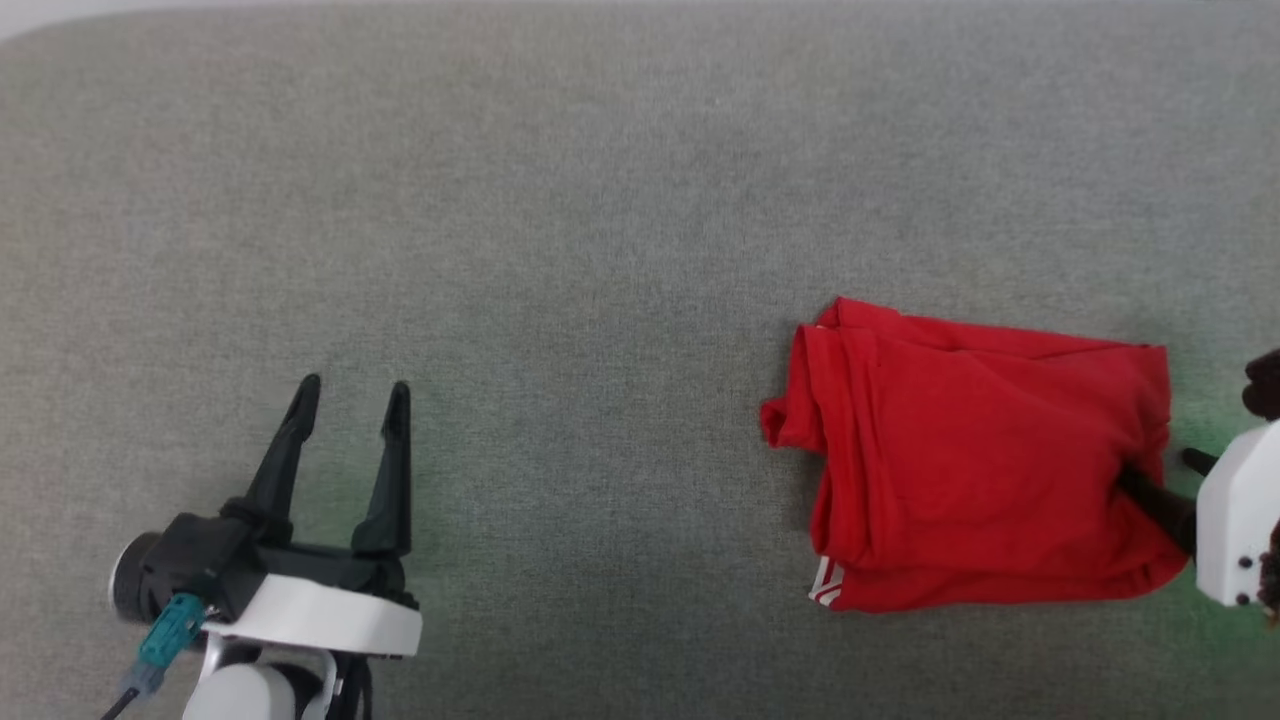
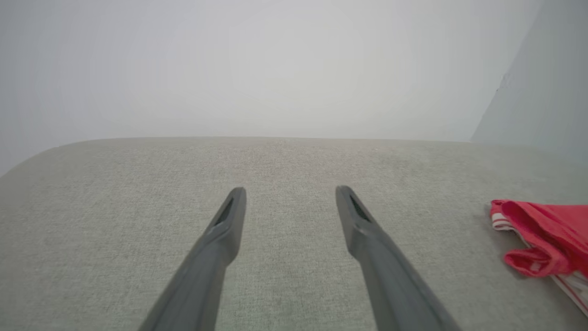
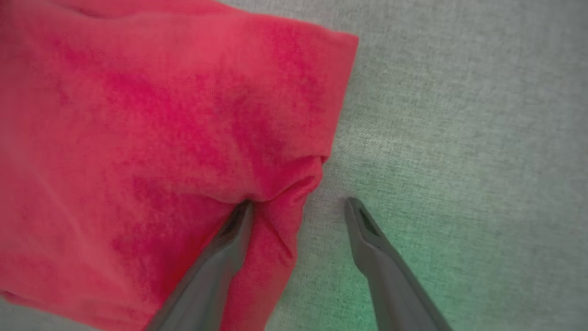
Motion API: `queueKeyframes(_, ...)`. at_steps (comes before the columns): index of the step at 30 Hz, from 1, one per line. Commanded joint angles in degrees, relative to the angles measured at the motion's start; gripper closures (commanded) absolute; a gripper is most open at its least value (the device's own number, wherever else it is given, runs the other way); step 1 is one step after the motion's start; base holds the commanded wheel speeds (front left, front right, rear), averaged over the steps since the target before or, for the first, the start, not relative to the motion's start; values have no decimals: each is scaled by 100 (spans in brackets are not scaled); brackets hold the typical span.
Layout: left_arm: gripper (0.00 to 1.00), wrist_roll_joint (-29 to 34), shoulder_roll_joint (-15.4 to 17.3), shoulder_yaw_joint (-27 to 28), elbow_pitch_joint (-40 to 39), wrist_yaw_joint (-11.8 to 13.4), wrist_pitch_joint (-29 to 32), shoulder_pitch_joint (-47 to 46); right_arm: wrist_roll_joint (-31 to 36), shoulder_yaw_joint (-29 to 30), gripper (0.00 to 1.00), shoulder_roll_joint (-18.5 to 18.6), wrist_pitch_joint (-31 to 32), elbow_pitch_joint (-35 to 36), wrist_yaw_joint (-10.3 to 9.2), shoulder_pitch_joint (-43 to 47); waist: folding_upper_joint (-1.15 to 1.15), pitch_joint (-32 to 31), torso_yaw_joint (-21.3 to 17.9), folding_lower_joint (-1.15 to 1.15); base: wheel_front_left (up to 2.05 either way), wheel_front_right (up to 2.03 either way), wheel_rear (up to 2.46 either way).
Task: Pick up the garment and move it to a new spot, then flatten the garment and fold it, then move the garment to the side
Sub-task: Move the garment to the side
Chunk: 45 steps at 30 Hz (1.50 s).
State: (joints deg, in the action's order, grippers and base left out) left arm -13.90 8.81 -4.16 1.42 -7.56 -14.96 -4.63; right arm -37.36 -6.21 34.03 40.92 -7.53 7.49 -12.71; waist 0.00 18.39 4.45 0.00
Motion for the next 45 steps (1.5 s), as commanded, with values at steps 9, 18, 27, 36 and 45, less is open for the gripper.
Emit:
queueKeyframes(9,0,26,154,-94,64,17,-31,-301,-153,-253,100,-400,141,-274,12,-76,0,268,-12,0,0,0,0)
queueKeyframes(18,0,41,464,-260,28,16,-31,-414,57,636,100,-286,-867,-430,-18,-256,0,342,-604,0,0,0,0)
queueKeyframes(27,0,48,960,-710,-53,16,-31,-1115,485,1942,100,-25,-1525,-1089,-6,-716,0,762,-1108,0,0,0,0)
queueKeyframes(36,0,-3,1638,-983,-219,16,-31,-2187,1449,2769,100,234,-2164,-2349,-2,-1997,0,1388,-1344,0,0,0,0)
queueKeyframes(45,0,-1,1871,-916,-418,16,-31,-2419,2271,2958,100,130,-3178,-3688,-2,-3027,0,1702,-1322,0,0,0,0)
